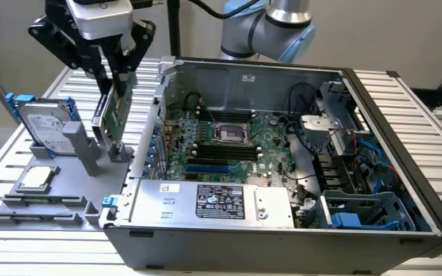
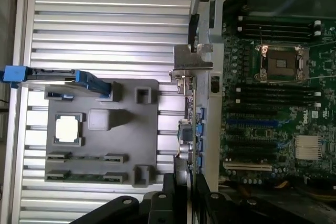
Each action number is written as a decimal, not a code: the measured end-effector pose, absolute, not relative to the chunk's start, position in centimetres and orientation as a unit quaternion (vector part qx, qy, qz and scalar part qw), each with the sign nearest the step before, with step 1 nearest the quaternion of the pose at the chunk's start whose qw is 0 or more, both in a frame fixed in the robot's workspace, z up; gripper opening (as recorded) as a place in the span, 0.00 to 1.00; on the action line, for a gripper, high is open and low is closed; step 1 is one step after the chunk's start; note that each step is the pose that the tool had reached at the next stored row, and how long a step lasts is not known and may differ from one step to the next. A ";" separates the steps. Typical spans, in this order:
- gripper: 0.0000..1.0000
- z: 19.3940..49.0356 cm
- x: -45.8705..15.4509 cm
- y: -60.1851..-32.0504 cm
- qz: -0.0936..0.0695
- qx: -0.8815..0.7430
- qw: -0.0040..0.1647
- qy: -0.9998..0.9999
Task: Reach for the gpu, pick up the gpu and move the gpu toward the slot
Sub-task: 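Pick up the gpu and move the gpu toward the slot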
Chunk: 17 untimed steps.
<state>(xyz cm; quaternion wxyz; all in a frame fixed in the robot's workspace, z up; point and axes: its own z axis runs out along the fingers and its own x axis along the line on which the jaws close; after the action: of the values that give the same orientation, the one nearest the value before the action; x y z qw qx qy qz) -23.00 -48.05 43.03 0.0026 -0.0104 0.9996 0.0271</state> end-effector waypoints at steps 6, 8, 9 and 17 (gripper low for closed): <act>0.26 43.5 -20.3 -48.1 0.034 -0.010 0.002 0.999; 0.26 43.5 -19.3 -48.1 0.036 -0.010 0.002 0.999; 0.26 43.5 -18.9 -48.1 0.036 -0.010 0.002 0.999; 0.26 43.5 -15.2 -48.1 0.037 -0.010 0.000 0.999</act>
<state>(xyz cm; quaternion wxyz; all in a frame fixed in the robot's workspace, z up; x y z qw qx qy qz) -15.25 -48.05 43.49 -0.0003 -0.0102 0.9993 0.0367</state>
